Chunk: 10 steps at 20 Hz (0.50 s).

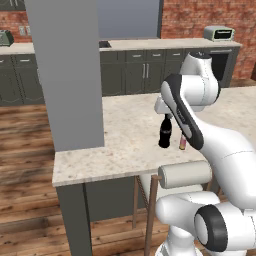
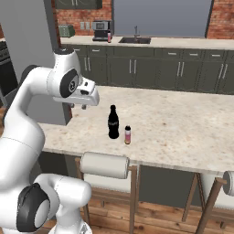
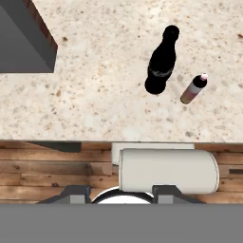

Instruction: Place the large bottle from the dining counter next to the other large bottle outside the sink, and place the small bottle from the dining counter next to the other small bottle inside the sink.

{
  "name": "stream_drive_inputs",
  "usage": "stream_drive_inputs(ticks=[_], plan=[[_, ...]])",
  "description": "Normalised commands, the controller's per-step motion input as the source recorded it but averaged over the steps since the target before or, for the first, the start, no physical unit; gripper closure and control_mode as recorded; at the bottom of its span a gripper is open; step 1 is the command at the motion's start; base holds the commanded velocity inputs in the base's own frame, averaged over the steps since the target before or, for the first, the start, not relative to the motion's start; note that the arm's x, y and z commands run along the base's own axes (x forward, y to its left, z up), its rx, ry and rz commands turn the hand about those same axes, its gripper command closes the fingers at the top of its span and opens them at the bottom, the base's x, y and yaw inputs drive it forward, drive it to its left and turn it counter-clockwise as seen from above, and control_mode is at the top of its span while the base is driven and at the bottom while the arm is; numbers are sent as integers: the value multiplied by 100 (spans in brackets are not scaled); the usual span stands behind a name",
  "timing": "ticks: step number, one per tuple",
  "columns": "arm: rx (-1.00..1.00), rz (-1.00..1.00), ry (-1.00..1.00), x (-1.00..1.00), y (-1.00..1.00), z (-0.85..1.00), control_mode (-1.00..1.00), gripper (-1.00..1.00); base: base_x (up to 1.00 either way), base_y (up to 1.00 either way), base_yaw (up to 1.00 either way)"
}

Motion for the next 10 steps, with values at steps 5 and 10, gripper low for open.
stream_drive_inputs(ticks=[5, 10], plan=[[0, 0, 0, 0, 0, -1, -100, -100, 0, 0, 0], [-3, 0, 0, -7, -3, -9, -100, -100, 0, 0, 0]])
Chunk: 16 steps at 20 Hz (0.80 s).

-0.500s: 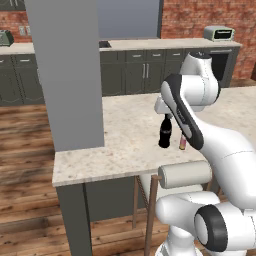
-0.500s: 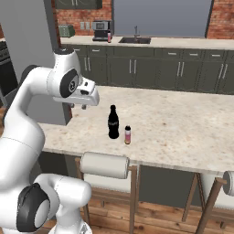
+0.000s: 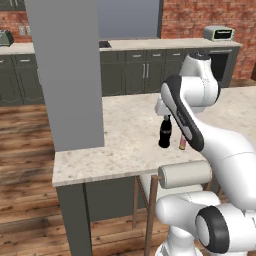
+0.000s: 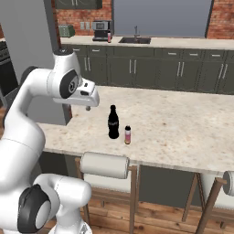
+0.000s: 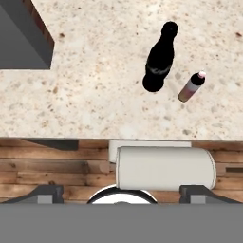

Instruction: Place the large bottle from the dining counter next to the other large bottle outside the sink, and place the small bottle from the dining counter next to the other small bottle inside the sink.

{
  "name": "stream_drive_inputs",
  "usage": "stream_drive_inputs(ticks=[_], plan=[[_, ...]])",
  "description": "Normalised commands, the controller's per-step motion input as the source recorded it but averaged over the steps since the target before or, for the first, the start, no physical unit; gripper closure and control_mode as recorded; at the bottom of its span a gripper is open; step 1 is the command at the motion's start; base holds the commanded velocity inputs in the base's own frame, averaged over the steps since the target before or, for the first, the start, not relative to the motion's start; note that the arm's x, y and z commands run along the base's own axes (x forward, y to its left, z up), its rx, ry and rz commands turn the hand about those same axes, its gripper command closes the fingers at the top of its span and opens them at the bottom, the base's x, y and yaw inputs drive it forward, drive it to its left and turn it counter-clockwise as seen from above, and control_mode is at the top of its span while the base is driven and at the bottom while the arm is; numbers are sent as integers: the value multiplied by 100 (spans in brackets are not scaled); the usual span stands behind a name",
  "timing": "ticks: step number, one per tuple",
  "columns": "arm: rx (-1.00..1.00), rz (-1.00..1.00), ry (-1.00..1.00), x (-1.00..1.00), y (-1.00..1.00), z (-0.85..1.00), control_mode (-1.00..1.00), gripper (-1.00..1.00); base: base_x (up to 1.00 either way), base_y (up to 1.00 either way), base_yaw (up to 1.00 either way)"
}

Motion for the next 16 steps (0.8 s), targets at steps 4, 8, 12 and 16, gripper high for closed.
stream_drive_inputs(ticks=[4, 8, 12, 16], plan=[[-3, 0, 0, -5, -4, -14, -100, -100, 0, 0, 0], [-3, 0, 0, 0, -9, -12, -100, -100, 0, 0, 0], [-1, 0, 0, 0, -17, -5, -100, -100, 0, 0, 0], [0, 0, 0, 0, -22, -5, -100, -100, 0, 0, 0]])
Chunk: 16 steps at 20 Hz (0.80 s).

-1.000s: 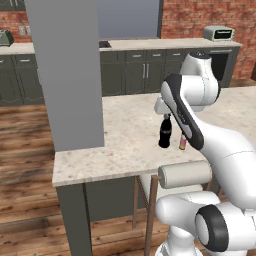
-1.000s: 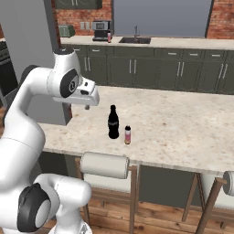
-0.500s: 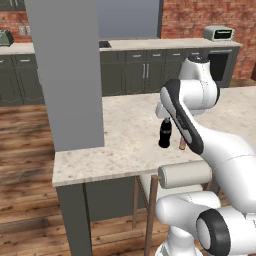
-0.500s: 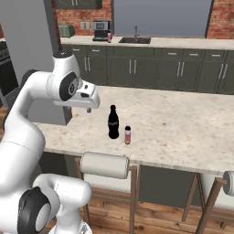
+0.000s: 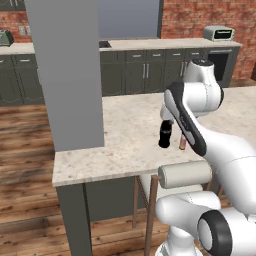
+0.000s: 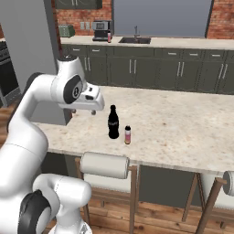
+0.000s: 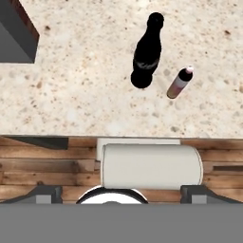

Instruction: Place the large bottle from the dining counter next to the other large bottle outside the sink, and place the small bottle from the dining counter next to the other small bottle inside the sink.

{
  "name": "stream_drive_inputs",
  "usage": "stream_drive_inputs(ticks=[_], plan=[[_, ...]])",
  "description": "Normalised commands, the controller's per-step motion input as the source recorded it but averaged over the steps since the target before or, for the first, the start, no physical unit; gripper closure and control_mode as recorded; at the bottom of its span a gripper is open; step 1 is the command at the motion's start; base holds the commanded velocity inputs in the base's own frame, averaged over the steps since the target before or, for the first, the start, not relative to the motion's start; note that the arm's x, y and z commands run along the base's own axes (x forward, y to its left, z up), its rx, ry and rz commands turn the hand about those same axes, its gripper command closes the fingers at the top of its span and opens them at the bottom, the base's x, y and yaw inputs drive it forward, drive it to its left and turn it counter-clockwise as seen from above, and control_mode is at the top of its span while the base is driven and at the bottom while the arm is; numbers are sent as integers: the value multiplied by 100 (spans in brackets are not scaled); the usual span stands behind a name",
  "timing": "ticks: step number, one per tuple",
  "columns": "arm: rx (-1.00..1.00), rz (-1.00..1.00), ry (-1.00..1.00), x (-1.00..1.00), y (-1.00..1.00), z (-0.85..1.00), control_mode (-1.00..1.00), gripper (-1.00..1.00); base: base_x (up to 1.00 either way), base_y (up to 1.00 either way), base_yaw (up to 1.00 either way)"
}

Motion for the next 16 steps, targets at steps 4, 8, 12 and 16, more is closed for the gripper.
stream_drive_inputs(ticks=[4, 8, 12, 16], plan=[[0, -1, 0, 2, -27, -9, -100, -100, 0, 0, 0], [-1, -1, 0, 0, -22, -22, -100, -100, 0, 0, 0], [-3, 0, 0, 5, -12, -28, -100, -100, 0, 0, 0], [-5, -1, 0, 12, 0, -24, -100, -100, 0, 0, 0]])
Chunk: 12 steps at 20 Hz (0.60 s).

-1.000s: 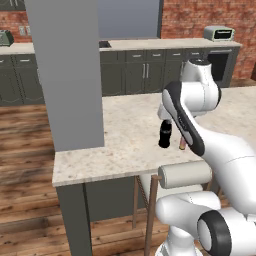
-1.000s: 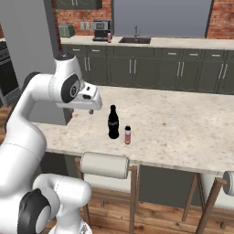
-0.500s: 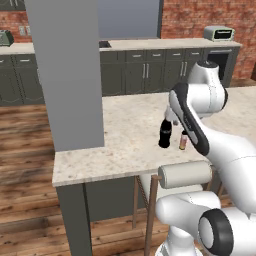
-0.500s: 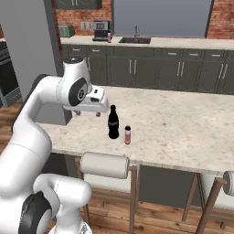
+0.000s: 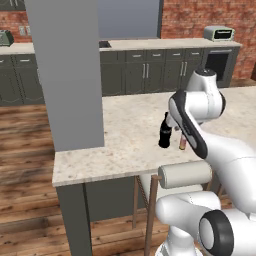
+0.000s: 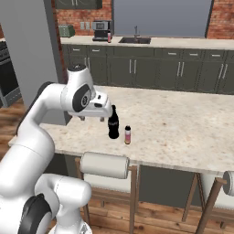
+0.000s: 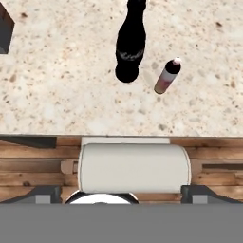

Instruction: Place the large bottle from the dining counter next to the other large bottle outside the sink, and place the small bottle from the dining counter next to the other small bottle inside the sink.

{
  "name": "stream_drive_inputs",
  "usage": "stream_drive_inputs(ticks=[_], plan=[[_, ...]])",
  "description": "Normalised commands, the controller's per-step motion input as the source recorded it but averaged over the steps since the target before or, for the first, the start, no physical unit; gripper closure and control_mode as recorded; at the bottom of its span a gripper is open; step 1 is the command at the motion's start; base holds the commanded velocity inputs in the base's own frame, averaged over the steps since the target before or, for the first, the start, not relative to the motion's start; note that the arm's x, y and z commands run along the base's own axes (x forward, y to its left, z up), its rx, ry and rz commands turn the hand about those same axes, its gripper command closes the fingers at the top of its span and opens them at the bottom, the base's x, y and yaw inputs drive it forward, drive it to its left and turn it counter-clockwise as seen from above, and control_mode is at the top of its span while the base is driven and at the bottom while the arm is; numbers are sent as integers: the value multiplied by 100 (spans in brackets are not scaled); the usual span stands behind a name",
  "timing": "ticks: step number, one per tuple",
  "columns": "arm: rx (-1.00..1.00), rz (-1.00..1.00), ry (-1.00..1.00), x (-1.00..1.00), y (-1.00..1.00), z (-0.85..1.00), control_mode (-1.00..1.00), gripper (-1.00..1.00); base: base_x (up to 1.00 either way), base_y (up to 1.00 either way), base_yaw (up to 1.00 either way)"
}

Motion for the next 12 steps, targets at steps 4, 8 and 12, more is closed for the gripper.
stream_drive_inputs(ticks=[4, 8, 12], plan=[[-4, -4, -1, 19, -2, -20, -100, -100, 0, 0, 0], [-1, -4, -2, 17, -7, -21, -100, -100, 0, 0, 0], [0, -3, -2, 25, -16, -19, -100, -100, 0, 0, 0]])
